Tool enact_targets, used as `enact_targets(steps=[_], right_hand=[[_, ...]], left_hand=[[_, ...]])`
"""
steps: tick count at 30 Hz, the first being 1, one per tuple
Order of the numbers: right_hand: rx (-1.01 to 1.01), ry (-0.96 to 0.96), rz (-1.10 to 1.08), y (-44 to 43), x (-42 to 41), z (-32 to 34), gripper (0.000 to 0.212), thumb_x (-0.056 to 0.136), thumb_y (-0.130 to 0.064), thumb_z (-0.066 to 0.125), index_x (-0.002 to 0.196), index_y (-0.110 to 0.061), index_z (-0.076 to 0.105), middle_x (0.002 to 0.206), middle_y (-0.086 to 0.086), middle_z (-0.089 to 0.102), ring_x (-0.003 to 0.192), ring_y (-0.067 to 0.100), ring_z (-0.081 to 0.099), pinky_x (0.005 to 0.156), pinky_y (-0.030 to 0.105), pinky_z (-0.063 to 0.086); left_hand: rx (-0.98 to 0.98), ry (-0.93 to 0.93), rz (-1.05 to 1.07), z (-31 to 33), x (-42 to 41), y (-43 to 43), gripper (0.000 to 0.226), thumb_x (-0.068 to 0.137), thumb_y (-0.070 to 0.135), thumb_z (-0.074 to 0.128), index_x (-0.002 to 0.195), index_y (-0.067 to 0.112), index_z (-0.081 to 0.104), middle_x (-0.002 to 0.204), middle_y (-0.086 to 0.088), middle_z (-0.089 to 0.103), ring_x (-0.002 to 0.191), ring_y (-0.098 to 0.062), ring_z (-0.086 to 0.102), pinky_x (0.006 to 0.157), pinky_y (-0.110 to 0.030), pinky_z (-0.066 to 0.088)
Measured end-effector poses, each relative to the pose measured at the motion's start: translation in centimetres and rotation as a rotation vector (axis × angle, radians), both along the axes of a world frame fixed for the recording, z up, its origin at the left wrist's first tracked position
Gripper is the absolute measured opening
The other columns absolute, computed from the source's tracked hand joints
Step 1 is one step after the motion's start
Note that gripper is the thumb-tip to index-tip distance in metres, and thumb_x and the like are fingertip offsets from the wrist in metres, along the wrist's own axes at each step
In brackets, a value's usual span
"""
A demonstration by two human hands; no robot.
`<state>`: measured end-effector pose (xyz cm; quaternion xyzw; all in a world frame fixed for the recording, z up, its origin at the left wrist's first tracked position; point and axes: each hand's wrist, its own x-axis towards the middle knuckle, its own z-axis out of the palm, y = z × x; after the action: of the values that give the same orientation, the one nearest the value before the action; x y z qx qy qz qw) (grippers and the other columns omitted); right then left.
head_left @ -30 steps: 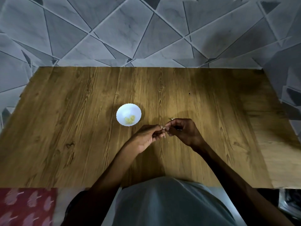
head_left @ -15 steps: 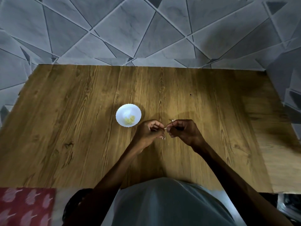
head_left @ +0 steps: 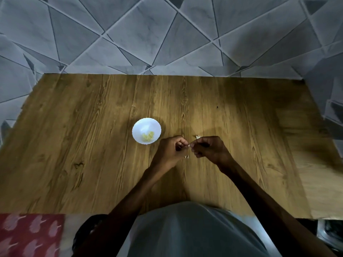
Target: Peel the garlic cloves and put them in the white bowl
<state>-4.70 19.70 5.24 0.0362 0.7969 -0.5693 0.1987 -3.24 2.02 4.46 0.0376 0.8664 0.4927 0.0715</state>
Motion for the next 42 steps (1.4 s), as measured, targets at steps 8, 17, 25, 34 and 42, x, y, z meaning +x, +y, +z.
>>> enact_targets(steps=[8, 17, 25, 34, 42], right_hand=[[0.176, 0.188, 0.057, -0.5, 0.2, 0.2, 0.007, 0.089, -0.009, 0.069, 0.087, -0.011, 0.075, 0.076, 0.002, 0.074, 0.068, 0.018, 0.070, 0.064, 0.032, 0.060], [0.219, 0.314, 0.172, -0.1, 0.2, 0.0, 0.007, 0.089, -0.010, 0.069, 0.088, -0.015, 0.074, 0.073, -0.003, 0.072, 0.063, 0.010, 0.069, 0.064, 0.033, 0.060], [0.200, 0.336, 0.237, 0.0, 0.1, 0.0, 0.006, 0.088, -0.012, 0.070, 0.091, -0.016, 0.074, 0.078, -0.009, 0.072, 0.071, 0.003, 0.068, 0.067, 0.027, 0.059], [0.073, 0.341, 0.237, 0.2, -0.6, 0.5, 0.008, 0.089, -0.013, 0.071, 0.096, -0.012, 0.074, 0.080, -0.009, 0.072, 0.072, 0.003, 0.068, 0.067, 0.019, 0.054], [-0.020, 0.357, 0.265, 0.4, -0.9, 0.4, 0.010, 0.091, -0.015, 0.069, 0.097, -0.008, 0.072, 0.085, -0.004, 0.072, 0.075, 0.016, 0.069, 0.069, 0.027, 0.058]], left_hand=[[-0.110, 0.074, -0.038, 0.4, -0.1, 0.0, 0.006, 0.083, 0.012, 0.067, 0.084, 0.013, 0.073, 0.075, 0.007, 0.071, 0.072, -0.005, 0.065, 0.064, -0.019, 0.050], [-0.113, 0.029, -0.063, 1.0, -0.3, -0.1, 0.005, 0.078, 0.011, 0.069, 0.076, 0.013, 0.073, 0.066, 0.007, 0.068, 0.063, -0.005, 0.063, 0.057, -0.016, 0.044], [0.097, -0.187, -0.059, 1.0, -0.6, -1.1, 0.005, 0.081, 0.013, 0.071, 0.078, 0.011, 0.074, 0.067, -0.002, 0.073, 0.062, -0.017, 0.071, 0.066, -0.032, 0.058], [0.400, -0.379, 0.052, 1.3, -0.3, -0.9, 0.009, 0.091, 0.008, 0.063, 0.087, 0.006, 0.072, 0.069, -0.004, 0.071, 0.063, -0.012, 0.066, 0.061, -0.021, 0.053], [0.607, -0.544, 0.113, 1.3, -0.3, -0.6, 0.017, 0.095, 0.007, 0.056, 0.084, 0.007, 0.069, 0.068, -0.002, 0.066, 0.058, -0.008, 0.061, 0.055, -0.015, 0.047]])
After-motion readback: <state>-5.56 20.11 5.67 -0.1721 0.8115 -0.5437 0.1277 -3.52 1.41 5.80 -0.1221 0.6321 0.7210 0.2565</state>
